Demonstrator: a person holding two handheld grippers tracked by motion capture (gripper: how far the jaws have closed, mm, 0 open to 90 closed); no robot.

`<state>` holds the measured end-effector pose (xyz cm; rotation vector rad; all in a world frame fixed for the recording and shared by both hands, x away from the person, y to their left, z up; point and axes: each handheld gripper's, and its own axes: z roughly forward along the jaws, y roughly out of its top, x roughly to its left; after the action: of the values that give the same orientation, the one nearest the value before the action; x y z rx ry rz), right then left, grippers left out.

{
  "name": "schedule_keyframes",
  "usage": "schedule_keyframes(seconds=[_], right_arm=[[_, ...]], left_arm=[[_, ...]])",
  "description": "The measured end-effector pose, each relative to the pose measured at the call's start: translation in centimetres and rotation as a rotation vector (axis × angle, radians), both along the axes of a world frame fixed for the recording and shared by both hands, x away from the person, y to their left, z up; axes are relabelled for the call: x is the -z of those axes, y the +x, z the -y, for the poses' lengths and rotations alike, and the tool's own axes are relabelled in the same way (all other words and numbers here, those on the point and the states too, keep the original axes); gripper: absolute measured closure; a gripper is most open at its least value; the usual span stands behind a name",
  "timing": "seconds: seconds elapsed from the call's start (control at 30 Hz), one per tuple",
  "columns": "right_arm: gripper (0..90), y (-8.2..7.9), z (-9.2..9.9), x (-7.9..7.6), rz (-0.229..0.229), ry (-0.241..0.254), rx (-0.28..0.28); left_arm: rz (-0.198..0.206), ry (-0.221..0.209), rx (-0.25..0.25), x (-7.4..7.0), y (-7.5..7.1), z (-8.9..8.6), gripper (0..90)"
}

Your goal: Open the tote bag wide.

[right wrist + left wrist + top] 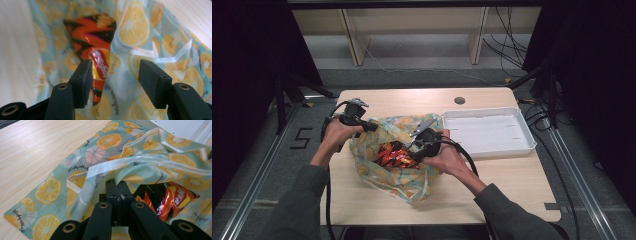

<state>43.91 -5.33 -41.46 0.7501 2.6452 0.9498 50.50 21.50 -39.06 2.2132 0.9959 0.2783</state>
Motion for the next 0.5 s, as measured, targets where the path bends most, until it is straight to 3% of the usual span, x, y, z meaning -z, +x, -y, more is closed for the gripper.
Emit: schedule_keyframes(seconds=[0.03, 0.07, 0.17, 0.23, 0.27, 0.33, 0.43, 0.5], right_arm=[[53.3, 0.3, -0.1, 0.7, 0.053, -0.076, 0.007], [68.4, 0.5, -0.2, 1.2, 0.109, -0.072, 0.011], [87.3, 1.1, 0.4, 0.9, 0.090, -0.050, 0.005], [90.0, 2.0, 1.4, 0.3, 0.099, 0.001, 0.036], [90.0, 2.6, 1.9, 0.2, 0.125, 0.020, 0.054], [90.0, 3.6, 3.0, 0.1, 0.117, 0.046, 0.093], [90.0, 4.9, 4.0, 0.9, 0.117, 0.044, 0.125], [90.0, 5.2, 4.0, 2.0, 0.086, 0.017, 0.141]], left_arm=[[-0.002, 0.008, 0.007, 0.0, -0.1, -0.1, 89.5], [-0.001, 0.011, 0.010, 0.0, -0.1, -0.1, 89.5], [0.012, 0.008, 0.017, -0.1, -0.2, -0.3, 89.5], [0.014, 0.007, 0.023, -0.1, -0.2, -0.4, 89.5], [0.014, 0.006, 0.025, -0.1, -0.3, -0.4, 89.4], [0.019, 0.007, 0.033, 0.0, -0.2, -0.4, 89.3], [0.013, 0.039, 0.047, 0.6, -0.1, 0.2, 89.1], [0.007, 0.053, 0.054, 1.2, 0.1, 0.6, 88.9]])
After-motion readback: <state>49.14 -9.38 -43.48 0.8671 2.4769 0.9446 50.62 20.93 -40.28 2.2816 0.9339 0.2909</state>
